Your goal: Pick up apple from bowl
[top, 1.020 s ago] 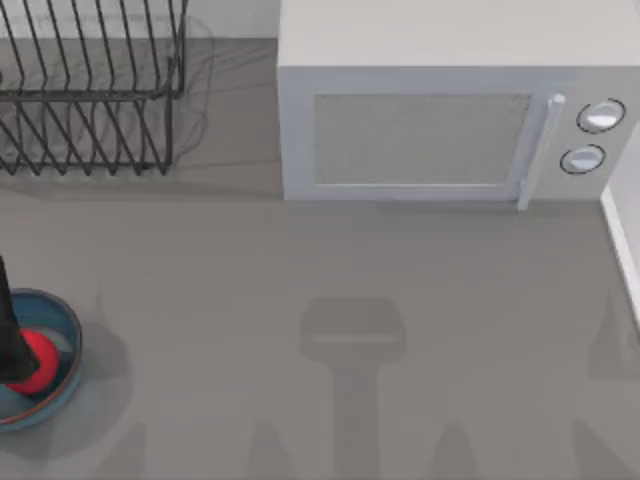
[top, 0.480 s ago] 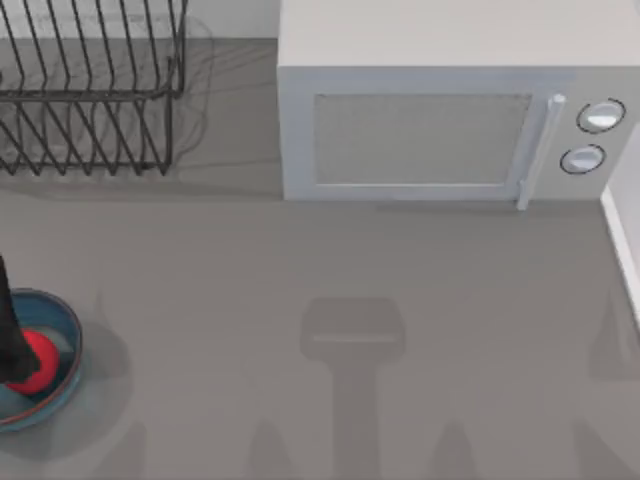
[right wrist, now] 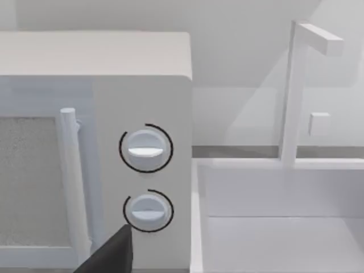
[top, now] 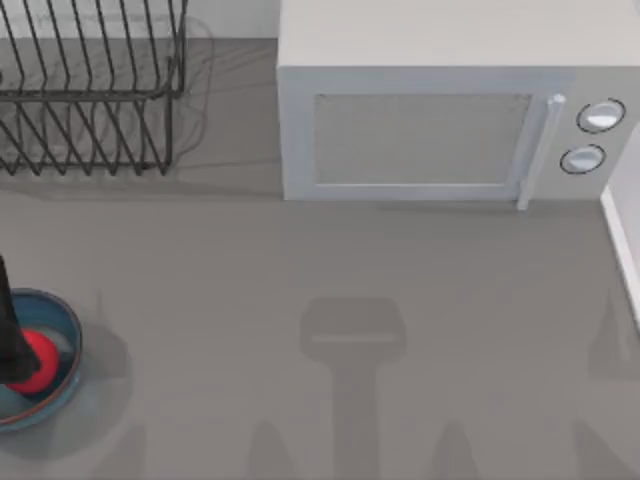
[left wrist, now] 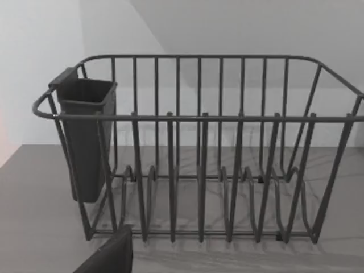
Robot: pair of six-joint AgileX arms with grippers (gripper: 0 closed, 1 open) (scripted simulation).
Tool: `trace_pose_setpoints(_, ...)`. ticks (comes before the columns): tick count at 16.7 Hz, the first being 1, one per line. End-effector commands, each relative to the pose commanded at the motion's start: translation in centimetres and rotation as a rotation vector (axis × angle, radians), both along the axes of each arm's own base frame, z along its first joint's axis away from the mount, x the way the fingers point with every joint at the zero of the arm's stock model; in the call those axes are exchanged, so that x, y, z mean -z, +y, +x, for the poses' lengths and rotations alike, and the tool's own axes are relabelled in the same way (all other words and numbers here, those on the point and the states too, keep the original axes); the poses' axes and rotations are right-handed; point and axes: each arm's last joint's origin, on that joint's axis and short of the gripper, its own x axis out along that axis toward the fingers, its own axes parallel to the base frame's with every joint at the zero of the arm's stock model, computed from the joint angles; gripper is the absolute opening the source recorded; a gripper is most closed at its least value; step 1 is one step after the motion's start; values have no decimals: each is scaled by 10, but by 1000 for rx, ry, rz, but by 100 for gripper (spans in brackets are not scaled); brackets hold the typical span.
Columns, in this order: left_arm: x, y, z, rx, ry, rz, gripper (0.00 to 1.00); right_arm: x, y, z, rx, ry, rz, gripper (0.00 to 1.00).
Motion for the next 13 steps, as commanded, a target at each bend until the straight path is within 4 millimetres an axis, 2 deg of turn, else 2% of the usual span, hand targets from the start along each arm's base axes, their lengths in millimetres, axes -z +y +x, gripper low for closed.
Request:
trace_pose_setpoints(4,0,0,0,0,1,0,100,0,0,0,0,0,0,100)
trace_pose_setpoints(7,-9,0,1,-3,66,4,100,0,0,0,0,0,0,100)
trace_pose_setpoints(10,-26,1,7,-9,227,13,100,0,0,0,0,0,0,100)
trace_pose_setpoints(13,-45,3,23,-14,470,22,100,0,0,0,0,0,0,100)
